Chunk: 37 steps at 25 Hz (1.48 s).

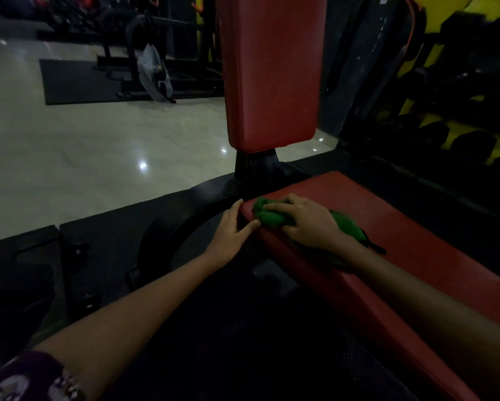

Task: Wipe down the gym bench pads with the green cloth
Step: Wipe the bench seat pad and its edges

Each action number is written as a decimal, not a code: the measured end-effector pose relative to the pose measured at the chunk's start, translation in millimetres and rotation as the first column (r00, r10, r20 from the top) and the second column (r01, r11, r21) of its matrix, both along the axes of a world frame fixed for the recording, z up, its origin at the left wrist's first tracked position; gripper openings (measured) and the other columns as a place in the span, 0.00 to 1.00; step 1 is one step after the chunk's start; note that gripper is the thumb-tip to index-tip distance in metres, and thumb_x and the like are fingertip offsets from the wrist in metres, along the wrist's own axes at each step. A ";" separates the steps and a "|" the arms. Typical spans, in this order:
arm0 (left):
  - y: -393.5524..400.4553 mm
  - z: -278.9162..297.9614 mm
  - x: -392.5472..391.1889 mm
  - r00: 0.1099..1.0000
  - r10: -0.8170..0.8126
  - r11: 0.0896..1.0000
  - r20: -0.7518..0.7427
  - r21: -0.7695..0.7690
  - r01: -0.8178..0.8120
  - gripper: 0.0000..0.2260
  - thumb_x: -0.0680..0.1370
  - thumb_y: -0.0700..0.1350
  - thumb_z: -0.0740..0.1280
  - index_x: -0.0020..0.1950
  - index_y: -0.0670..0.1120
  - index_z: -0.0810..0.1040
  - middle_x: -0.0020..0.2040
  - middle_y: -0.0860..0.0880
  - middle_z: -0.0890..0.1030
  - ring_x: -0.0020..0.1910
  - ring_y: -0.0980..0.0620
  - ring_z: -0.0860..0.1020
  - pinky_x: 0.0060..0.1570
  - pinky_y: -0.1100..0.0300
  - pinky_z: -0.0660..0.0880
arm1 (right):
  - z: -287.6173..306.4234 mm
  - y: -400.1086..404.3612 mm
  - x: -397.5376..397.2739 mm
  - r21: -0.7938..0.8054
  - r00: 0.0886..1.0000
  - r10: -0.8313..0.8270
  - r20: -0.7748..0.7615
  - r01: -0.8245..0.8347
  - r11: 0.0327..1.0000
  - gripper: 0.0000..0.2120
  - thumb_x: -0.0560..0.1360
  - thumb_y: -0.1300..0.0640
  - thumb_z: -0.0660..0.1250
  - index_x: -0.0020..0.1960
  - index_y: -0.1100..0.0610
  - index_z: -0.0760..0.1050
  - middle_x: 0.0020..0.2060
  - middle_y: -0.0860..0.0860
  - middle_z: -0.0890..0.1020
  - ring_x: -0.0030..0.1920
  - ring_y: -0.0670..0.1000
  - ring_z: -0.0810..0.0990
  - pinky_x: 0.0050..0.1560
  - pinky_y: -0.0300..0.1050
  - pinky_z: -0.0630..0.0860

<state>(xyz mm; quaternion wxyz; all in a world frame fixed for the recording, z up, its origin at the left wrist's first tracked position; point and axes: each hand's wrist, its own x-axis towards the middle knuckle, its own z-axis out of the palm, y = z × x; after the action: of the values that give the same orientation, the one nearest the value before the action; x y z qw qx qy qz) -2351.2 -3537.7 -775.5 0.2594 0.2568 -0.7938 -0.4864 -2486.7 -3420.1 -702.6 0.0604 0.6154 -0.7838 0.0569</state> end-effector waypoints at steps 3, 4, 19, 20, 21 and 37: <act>-2.3 -3.0 1.0 1.000 -0.007 0.996 -0.029 0.089 0.010 0.29 0.78 0.50 0.63 0.76 0.48 0.55 0.72 0.45 0.63 0.70 0.52 0.63 0.68 0.58 0.62 | 5.7 -32.6 -17.0 0.022 0.974 -0.222 0.038 0.221 0.975 0.24 0.77 0.52 0.60 0.72 0.44 0.62 0.62 0.53 0.72 0.58 0.55 0.74 0.50 0.47 0.72; -2.8 -3.5 1.0 1.000 -0.009 0.994 -0.026 0.107 0.012 0.29 0.79 0.50 0.63 0.76 0.49 0.55 0.72 0.45 0.63 0.70 0.51 0.63 0.69 0.56 0.61 | 7.1 -41.3 -16.4 0.030 0.968 -0.251 0.030 0.250 0.968 0.24 0.78 0.52 0.60 0.72 0.44 0.62 0.63 0.53 0.72 0.58 0.55 0.74 0.52 0.48 0.72; -7.7 17.6 -2.4 0.976 0.139 0.865 -0.167 0.500 -0.037 0.16 0.82 0.40 0.51 0.67 0.40 0.71 0.57 0.43 0.76 0.45 0.56 0.79 0.44 0.66 0.75 | 8.3 6.8 19.1 0.166 0.978 0.208 -0.022 -0.202 0.965 0.27 0.75 0.58 0.61 0.70 0.40 0.65 0.69 0.45 0.67 0.60 0.50 0.68 0.50 0.41 0.65; -11.6 18.2 -3.2 0.985 0.133 0.910 -0.106 0.407 -0.079 0.14 0.83 0.42 0.52 0.63 0.42 0.73 0.57 0.43 0.77 0.50 0.52 0.77 0.49 0.61 0.74 | 8.2 27.1 14.1 0.165 0.970 0.241 -0.006 -0.237 0.957 0.27 0.75 0.59 0.61 0.71 0.40 0.64 0.68 0.44 0.67 0.59 0.49 0.68 0.49 0.41 0.65; -17.2 19.9 -6.0 0.993 0.115 0.956 -0.027 0.274 -0.103 0.12 0.83 0.45 0.54 0.59 0.44 0.74 0.56 0.43 0.77 0.54 0.49 0.75 0.51 0.57 0.71 | 9.8 41.2 2.1 0.153 0.976 0.217 0.023 -0.218 0.964 0.28 0.75 0.59 0.61 0.71 0.40 0.64 0.67 0.45 0.68 0.59 0.49 0.68 0.50 0.41 0.66; -18.9 17.1 -66.5 0.975 0.160 0.825 0.155 -0.563 -0.046 0.19 0.81 0.54 0.52 0.66 0.51 0.74 0.64 0.51 0.75 0.61 0.48 0.72 0.54 0.58 0.66 | -1.3 143.9 37.6 0.123 0.968 0.055 -0.243 -0.025 0.992 0.29 0.65 0.50 0.66 0.66 0.42 0.70 0.56 0.52 0.77 0.43 0.49 0.77 0.35 0.39 0.71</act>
<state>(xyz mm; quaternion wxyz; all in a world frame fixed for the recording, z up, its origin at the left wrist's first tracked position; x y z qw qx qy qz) -2417.7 -3556.6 -758.4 0.2696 0.2595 -0.9072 -0.1922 -2449.1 -3276.2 -703.9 0.1193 0.6358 -0.7598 -0.0653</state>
